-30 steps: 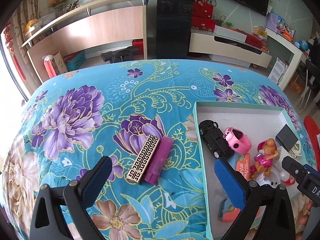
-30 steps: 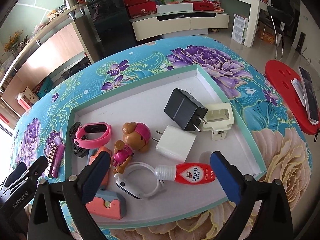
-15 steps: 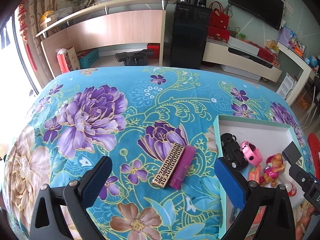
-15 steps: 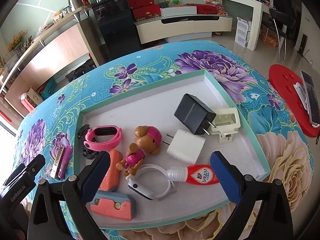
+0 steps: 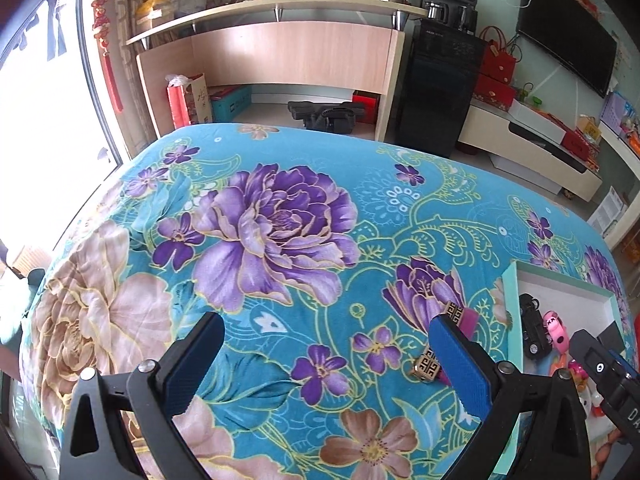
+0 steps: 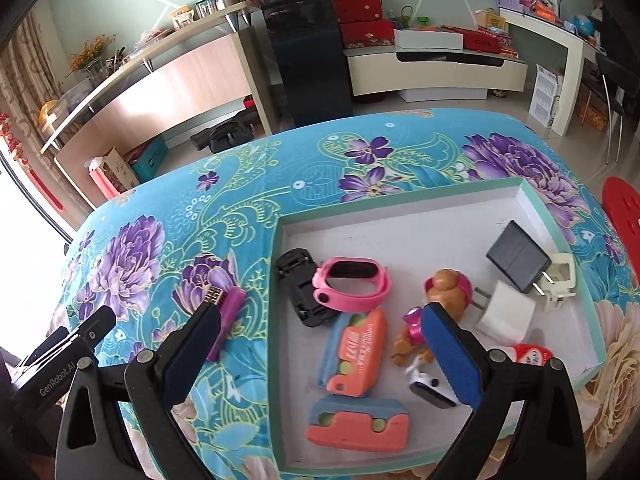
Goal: Organize rigid objects
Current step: 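Move left tool to the gold harmonica and close on it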
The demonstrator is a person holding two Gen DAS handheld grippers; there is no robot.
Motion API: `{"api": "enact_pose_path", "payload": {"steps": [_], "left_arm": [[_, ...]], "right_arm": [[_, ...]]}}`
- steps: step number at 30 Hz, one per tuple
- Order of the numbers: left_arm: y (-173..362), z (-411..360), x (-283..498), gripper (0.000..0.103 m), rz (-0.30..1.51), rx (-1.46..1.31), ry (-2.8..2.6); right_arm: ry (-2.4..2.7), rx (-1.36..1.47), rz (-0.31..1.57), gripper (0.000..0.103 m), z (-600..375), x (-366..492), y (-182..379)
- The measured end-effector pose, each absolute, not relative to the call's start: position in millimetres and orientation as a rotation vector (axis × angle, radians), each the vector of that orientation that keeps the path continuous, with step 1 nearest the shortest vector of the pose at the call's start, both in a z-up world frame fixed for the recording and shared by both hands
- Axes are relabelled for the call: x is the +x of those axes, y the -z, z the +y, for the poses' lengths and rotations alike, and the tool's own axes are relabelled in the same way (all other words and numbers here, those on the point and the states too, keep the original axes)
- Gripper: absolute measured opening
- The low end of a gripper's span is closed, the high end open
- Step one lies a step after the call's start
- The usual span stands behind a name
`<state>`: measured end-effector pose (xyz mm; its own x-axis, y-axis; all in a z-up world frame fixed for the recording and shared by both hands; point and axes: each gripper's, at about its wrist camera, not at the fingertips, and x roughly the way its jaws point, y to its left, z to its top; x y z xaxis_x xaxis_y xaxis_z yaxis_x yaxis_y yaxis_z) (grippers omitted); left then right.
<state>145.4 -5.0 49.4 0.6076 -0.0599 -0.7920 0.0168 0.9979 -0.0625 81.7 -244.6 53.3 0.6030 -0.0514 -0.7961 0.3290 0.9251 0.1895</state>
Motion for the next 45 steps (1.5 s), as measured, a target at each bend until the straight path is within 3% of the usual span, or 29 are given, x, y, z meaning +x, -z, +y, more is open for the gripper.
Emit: {"api": "enact_pose_path", "payload": {"steps": [18, 38, 41, 42, 45], "left_arm": [[-33, 39, 151, 0.103, 0.960, -0.127, -0.019], [15, -53, 178, 0.103, 1.067, -0.005, 0.260], [19, -69, 187, 0.097, 1.062, 0.055, 0.288], [22, -73, 189, 0.090, 1.067, 0.064, 0.295], [26, -80, 188, 0.089, 1.083, 0.069, 0.340]], "right_arm": [[0.126, 0.253, 0.957, 0.100, -194, 123, -31], [0.201, 0.248, 1.037, 0.100, -231, 137, -24], [0.225, 0.235, 1.041, 0.100, -234, 135, -25], [0.231, 0.231, 1.039, 0.100, -235, 134, -25], [0.226, 0.235, 1.035, 0.100, -236, 133, -26]]}}
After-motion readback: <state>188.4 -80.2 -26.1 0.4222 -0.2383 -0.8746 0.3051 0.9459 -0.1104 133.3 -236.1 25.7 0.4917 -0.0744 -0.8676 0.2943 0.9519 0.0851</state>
